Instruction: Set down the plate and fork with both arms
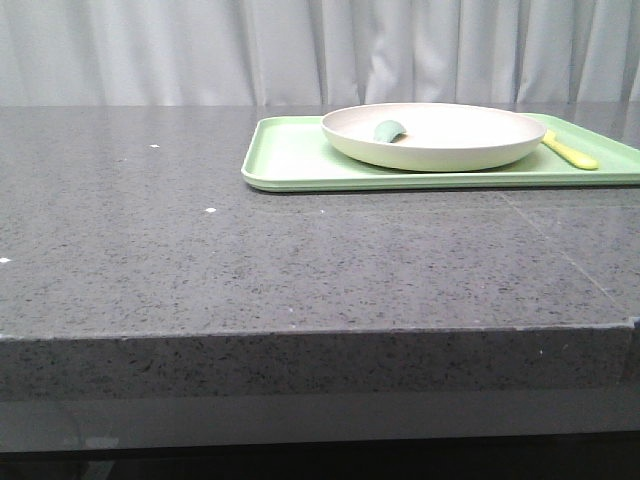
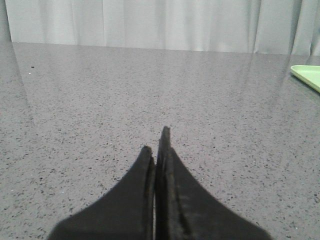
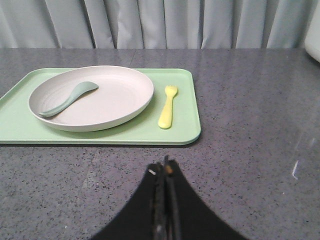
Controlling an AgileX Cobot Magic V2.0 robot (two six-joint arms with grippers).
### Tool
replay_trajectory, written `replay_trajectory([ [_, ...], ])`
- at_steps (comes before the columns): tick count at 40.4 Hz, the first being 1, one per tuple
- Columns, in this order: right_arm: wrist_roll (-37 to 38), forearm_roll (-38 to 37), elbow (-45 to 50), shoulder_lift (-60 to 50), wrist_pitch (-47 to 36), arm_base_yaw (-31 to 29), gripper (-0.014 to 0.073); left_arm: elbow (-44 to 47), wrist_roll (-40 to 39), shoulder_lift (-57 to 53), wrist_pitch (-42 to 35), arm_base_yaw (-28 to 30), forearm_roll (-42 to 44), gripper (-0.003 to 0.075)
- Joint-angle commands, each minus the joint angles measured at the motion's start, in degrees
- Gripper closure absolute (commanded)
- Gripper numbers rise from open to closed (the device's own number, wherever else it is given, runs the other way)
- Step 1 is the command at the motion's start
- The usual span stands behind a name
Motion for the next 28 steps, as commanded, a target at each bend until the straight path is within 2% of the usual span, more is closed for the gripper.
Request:
replay_trajectory([
  [1,-0.52,-0.65,-1.67,0.48,-4.76,-0.09,0.0662,0.08,-0.19,-1.12,-4.73,0.06,-0.44,0.0738],
  [16,-0.52,-2.66,-0.77,0.32,-5.61,-0.09,0.0662,0.08,-0.19,-1.12,-4.73,0.06,-0.44,0.0738],
  [28,-4.88,-0.2,12.76,-6.01,-16.43,-0.14,0.0662,0.08,-0.19,-1.12,-4.73,0.06,-0.44,0.0738],
])
